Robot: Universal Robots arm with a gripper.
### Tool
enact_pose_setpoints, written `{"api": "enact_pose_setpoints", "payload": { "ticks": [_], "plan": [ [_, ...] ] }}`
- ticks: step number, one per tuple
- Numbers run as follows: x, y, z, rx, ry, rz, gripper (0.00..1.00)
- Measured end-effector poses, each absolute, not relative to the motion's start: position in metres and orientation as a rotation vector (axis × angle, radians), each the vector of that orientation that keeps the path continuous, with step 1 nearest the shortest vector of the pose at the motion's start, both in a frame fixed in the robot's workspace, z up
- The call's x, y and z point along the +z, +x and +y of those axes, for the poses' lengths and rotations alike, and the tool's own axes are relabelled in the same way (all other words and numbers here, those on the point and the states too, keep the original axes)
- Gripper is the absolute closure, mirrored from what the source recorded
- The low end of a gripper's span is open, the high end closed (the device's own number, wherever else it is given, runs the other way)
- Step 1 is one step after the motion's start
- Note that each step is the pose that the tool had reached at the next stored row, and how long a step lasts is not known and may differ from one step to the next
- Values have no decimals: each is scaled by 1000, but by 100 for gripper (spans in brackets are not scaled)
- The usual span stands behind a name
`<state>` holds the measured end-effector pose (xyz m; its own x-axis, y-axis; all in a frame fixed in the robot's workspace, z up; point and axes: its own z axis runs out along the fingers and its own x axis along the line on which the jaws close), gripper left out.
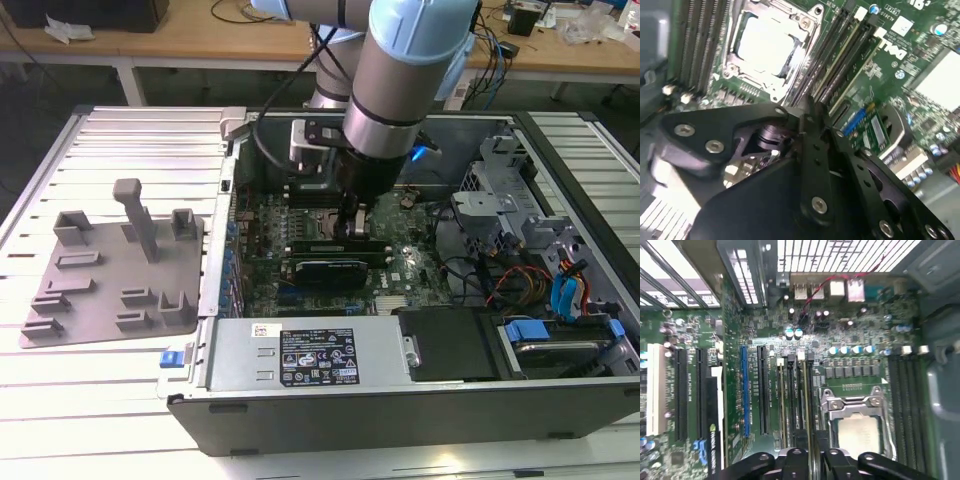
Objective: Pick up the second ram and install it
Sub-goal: 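Insert the second ram into the second slot, then press down the second ram until it locks into place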
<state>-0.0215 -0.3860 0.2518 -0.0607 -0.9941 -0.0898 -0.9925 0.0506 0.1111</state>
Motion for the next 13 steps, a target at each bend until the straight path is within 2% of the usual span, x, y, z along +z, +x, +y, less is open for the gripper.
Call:
{"api": "enact_pose_setpoints", "payload": {
  "ticks": [1,2,5,7,13],
  "plan": [
    [263,-22,-384,-219,2144,-2268,89],
    [267,-21,-384,-219,2145,-2268,92],
    [267,-22,-384,-218,2145,-2268,92],
    [267,-22,-384,-153,2182,-2301,92],
    [267,-22,-384,-99,2212,-2327,92]
  ]
}}
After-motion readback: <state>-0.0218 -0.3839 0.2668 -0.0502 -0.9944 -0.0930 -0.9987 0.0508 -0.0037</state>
